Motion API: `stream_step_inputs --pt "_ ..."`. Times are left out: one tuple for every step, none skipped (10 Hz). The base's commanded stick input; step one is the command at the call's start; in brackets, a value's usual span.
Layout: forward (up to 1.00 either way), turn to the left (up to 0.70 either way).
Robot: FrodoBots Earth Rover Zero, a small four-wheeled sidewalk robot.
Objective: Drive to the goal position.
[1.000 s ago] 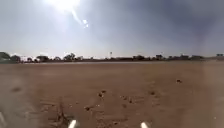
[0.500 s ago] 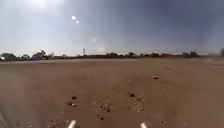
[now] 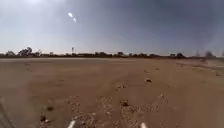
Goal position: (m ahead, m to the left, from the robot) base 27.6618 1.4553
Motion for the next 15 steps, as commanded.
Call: stream_step_inputs --pt "0.70 0.00" --pt "0.70 0.00" --pt "0.70 0.00" --pt "0.70 0.00" --pt "0.70 0.00" --pt "0.70 0.00" --pt "0.70 0.00" --pt "0.70 0.00" --pt "0.70 0.00" --pt "0.70 0.00" --pt "0.70 0.00" --pt "0.70 0.00" --pt "0.70 0.00" --pt "0.70 0.00" --pt "0.70 0.00"
